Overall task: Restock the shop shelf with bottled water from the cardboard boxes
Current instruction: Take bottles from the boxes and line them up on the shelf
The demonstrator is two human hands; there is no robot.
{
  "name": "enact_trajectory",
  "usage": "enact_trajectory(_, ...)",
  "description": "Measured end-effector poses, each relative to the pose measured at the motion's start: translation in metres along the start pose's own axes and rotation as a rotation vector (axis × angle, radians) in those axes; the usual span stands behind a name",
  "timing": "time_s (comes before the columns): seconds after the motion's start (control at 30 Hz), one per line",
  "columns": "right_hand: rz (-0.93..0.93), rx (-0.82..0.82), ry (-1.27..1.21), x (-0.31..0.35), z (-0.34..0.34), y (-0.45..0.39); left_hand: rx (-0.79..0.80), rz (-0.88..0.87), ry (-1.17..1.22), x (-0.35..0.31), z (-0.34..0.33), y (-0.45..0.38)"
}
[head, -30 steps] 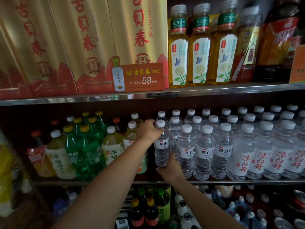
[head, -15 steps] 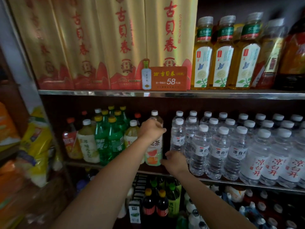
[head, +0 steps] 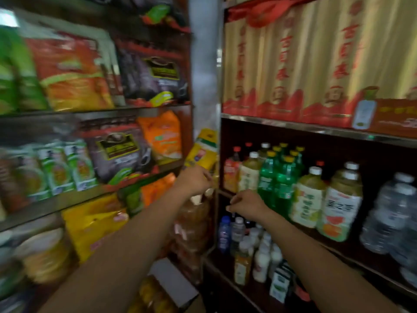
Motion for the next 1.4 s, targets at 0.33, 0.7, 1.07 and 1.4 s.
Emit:
enact_trajectory(0.33, 0.350, 0.409, 0.054, 0.208, -0.230, 0.022, -0.201, 0.565, -0.098, 0.303, 0.133, 0.189)
enact_trajectory(0.7, 0.491, 0.825, 0.153, 0.310, -0.478, 0.117, -0.172, 1.005, 0.111, 0.493, 0.120, 0.384)
enact_trajectory(1.07, 0.125, 1.222, 0.310, 0.182, -0.708, 0.202, 0.074, 1.363, 0.635, 0.648, -0.095, 0.498)
enact_trajectory(1.4, -0.164, 1.299, 0.325, 0.034, -0.886, 0.233, 0.240, 1.525, 0.862, 0.738, -0.331, 0.533)
Point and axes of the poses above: each hand's wrist, its own y-axis away from the middle knuckle, its own z-axis out of the back of the hand, x = y × z, the point moved 7 cm from there along -y, towards the middle knuckle, and after that the axes turned 2 degrees about z, right-handed, at the moved point
